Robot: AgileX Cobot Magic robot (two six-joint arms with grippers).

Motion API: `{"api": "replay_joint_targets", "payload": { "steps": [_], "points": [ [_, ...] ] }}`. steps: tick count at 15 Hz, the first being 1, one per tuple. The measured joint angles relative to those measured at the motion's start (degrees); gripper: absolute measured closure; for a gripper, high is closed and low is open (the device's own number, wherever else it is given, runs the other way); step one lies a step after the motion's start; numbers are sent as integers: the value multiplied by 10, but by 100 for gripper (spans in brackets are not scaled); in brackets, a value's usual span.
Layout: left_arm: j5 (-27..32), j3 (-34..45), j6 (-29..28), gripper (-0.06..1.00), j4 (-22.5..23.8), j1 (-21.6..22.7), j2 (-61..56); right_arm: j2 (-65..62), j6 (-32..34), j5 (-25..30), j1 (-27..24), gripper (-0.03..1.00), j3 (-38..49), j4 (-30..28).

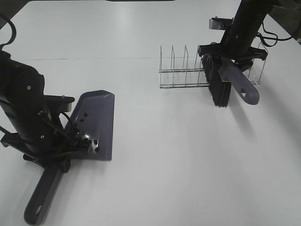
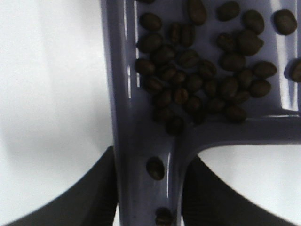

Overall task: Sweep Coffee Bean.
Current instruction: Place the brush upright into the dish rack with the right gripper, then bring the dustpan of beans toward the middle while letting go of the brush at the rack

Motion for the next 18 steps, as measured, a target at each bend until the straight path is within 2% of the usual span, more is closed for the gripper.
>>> {"api": "replay_joint_targets", "payload": {
  "steps": [5,10,18],
  "points": [
    [0,0,0,62,0,0,0,-70,0,-1,0,43,-6,-14],
    [-3,-2,0,62,-5,6,1,-136,0,-1,0,43,-6,-4],
    [11,-67,0,62,0,23,28,-187,0,0,0,43,-6,30]
  ]
}}
